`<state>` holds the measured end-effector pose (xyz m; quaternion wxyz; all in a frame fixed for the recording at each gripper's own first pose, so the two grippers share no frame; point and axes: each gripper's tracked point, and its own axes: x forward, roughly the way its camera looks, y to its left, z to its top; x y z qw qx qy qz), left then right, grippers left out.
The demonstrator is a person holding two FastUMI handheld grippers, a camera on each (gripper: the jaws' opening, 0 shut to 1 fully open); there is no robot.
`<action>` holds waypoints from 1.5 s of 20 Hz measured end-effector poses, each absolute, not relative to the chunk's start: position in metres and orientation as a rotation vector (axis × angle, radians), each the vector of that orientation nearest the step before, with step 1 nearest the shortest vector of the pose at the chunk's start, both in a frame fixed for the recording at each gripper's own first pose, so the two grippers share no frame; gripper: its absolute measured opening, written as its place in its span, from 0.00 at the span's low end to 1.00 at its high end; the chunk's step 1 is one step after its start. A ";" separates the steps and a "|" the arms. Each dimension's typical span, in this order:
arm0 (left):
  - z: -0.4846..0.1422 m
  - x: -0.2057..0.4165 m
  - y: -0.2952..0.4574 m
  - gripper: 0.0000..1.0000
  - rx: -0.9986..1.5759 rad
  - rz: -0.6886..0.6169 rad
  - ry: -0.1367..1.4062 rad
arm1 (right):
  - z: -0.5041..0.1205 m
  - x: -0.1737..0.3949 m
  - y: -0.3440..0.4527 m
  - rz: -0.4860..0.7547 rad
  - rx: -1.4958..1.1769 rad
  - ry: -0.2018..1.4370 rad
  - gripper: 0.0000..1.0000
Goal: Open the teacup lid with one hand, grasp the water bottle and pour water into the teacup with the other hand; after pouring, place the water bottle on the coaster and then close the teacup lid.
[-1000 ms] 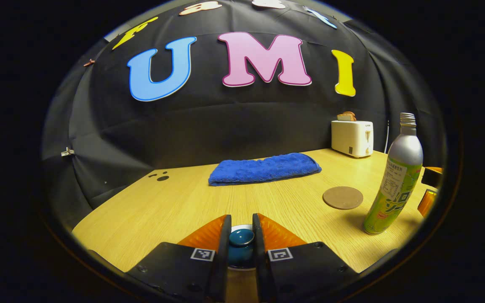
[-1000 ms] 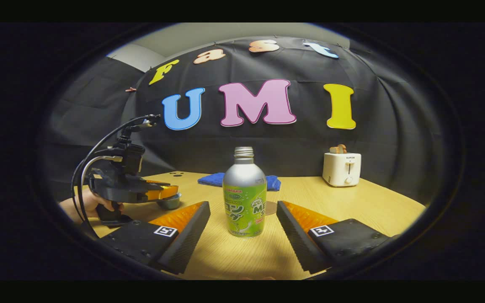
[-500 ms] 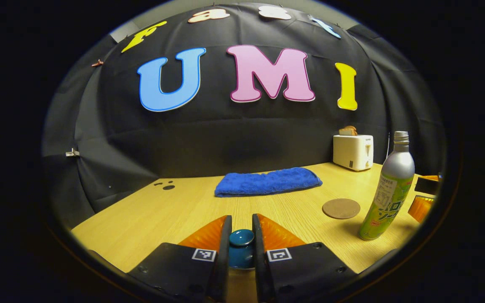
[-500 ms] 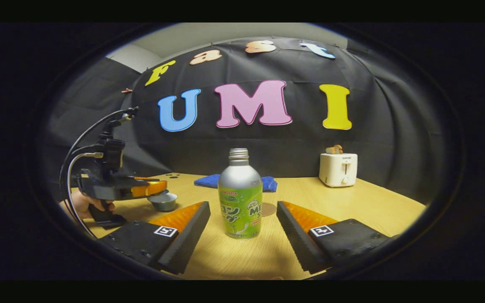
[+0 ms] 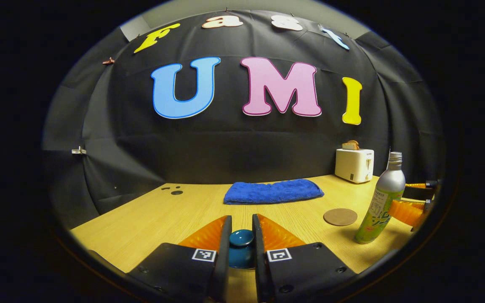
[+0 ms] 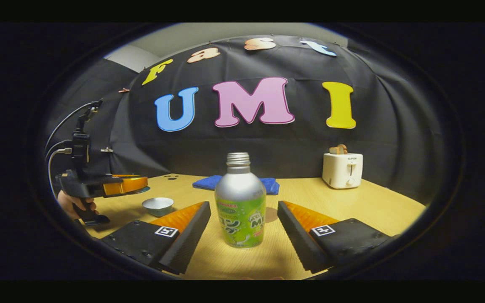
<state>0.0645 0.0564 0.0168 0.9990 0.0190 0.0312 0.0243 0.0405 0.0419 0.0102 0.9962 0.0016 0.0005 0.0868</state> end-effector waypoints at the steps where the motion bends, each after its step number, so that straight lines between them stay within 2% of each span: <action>1: 0.017 0.061 0.058 0.30 0.036 0.049 0.060 | 0.012 0.045 0.044 0.170 -0.010 0.000 0.99; 6: 0.011 0.060 0.063 0.29 -0.020 0.034 0.068 | 0.007 0.063 0.054 0.159 -0.062 0.021 0.99; 15: 0.008 0.053 0.077 0.30 -0.025 0.024 0.077 | -0.003 0.085 0.043 0.069 -0.104 0.064 0.98; 22: 0.017 0.052 0.079 0.30 -0.017 0.014 0.053 | -0.016 0.093 0.045 0.060 -0.098 0.110 0.96; 25: 0.011 0.051 0.082 0.30 -0.024 0.019 0.066 | -0.015 0.097 0.047 0.067 -0.096 0.121 0.87; 30: 0.007 0.049 0.093 0.30 -0.025 0.037 0.073 | -0.015 0.099 0.049 0.083 -0.198 0.126 0.82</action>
